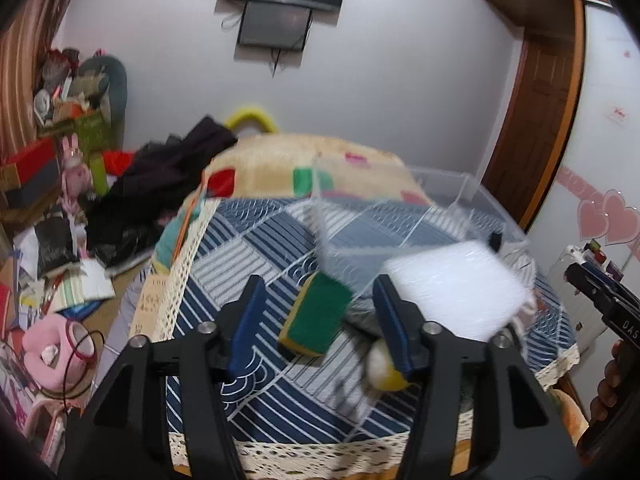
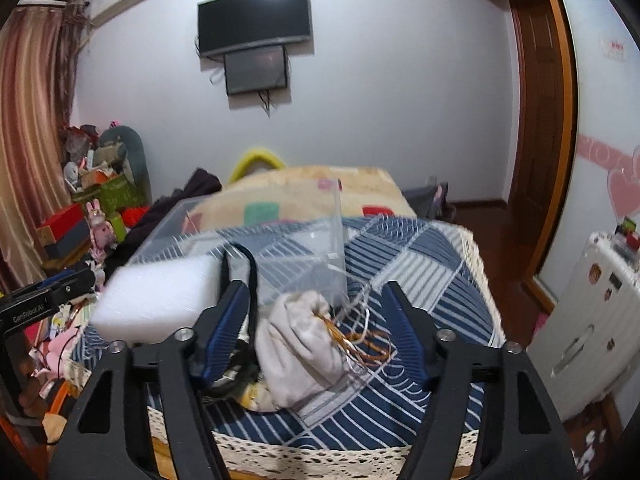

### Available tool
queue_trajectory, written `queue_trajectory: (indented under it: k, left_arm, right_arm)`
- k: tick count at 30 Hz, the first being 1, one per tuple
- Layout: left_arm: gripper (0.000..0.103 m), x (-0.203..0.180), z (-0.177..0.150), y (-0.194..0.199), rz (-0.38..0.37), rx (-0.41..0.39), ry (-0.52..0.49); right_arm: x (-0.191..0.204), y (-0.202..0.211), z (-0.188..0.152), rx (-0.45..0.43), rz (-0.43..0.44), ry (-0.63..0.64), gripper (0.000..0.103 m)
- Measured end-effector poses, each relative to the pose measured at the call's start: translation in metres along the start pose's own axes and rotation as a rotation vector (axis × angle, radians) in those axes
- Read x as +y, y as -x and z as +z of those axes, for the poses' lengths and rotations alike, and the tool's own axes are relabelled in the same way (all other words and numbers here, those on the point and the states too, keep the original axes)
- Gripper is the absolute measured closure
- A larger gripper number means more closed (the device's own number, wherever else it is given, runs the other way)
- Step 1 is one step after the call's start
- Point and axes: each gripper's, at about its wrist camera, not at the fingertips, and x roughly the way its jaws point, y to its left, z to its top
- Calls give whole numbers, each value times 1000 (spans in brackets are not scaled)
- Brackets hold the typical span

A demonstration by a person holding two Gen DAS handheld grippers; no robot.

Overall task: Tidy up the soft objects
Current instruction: 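Grasp the green-yellow sponge with the left tool while the right tool grasps the white pouch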

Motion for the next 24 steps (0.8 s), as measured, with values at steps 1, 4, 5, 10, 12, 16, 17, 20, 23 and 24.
queue_trajectory:
  k: [1, 4, 5, 10, 12, 16, 17, 20, 23, 24]
  left_arm:
    - [49, 3, -2, -6, -1, 17, 1]
    - [49, 8, -8, -24, -10, 67, -9]
    - [49, 7, -11, -29, -10, 83, -15]
    - [49, 8, -18, -54, -24, 155, -13]
    - [49, 10, -21, -61, -33, 178, -9]
    - [47, 13, -24, -74, -57, 202, 8]
    - [47, 13, -26, -76, -58, 207, 8]
    - [47, 11, -29, -81, -44, 202, -5]
    - [51, 7, -30, -80, -36, 192, -23]
    - [58, 6, -30, -81, -39, 193, -26]
  right_arm:
    - [-3, -5, -2, 19, 0, -9, 45]
    - [-11, -18, -8, 65, 1, -31, 51]
    - [-13, -21, -10, 81, 1, -35, 51]
    - [-17, -33, -17, 137, -11, -43, 52]
    - [-17, -38, -19, 159, -9, -46, 52]
    - [-13, -48, -21, 195, 25, -44, 52]
    - [-12, -49, -22, 199, 26, -38, 52]
    - [-8, -56, -25, 225, 53, -25, 52]
    - [-1, -63, -29, 255, 58, 1, 52]
    - [1, -65, -31, 260, 54, 11, 54]
